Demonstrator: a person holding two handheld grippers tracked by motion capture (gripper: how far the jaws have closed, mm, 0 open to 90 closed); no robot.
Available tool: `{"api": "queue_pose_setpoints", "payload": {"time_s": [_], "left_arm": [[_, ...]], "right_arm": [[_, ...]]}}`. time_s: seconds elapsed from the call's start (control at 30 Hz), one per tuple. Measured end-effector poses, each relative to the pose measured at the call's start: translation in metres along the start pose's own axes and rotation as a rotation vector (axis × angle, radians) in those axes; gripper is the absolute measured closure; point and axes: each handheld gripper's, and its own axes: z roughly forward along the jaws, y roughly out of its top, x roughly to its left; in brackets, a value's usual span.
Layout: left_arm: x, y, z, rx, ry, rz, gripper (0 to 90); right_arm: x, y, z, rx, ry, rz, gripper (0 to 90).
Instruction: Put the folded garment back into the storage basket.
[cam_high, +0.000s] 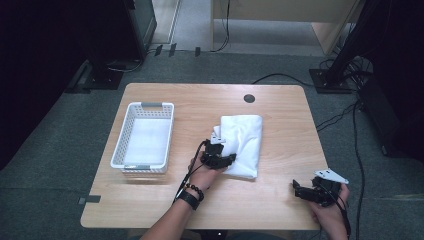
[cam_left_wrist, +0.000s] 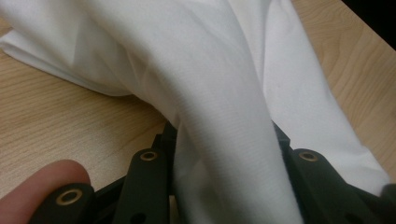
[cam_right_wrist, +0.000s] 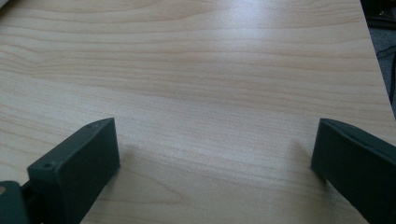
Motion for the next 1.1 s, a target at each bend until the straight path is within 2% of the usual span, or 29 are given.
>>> {"api": "queue_pose_setpoints", "payload": {"time_s": [0.17,0.4,0.63,0.73,0.8,0.9,1.1], "left_arm": [[0.003,0.004,-0.008,-0.018,-0.018,-0.014,65.7],[0.007,0.011,-0.025,-0.061,-0.015,-0.007,66.0],[0.008,0.019,-0.043,-0.087,0.009,0.041,66.2],[0.009,0.022,-0.048,-0.097,0.007,0.044,66.3],[0.011,0.025,-0.058,-0.117,0.006,0.047,66.3],[0.012,0.028,-0.064,-0.119,0.008,0.059,66.3],[0.015,0.034,-0.087,-0.150,0.031,0.072,66.3]], "right_arm": [[0.000,0.000,0.000,0.000,0.001,-0.001,0.0],[0.000,0.000,0.000,0.000,0.001,-0.001,0.0],[0.000,0.000,0.000,0.000,0.001,-0.001,0.0],[0.000,0.000,0.000,0.000,0.001,-0.001,0.0],[0.000,0.000,0.000,0.000,0.001,-0.001,0.0],[0.000,0.000,0.000,0.000,0.001,-0.001,0.0],[0.000,0.000,0.000,0.000,0.001,-0.001,0.0]]}}
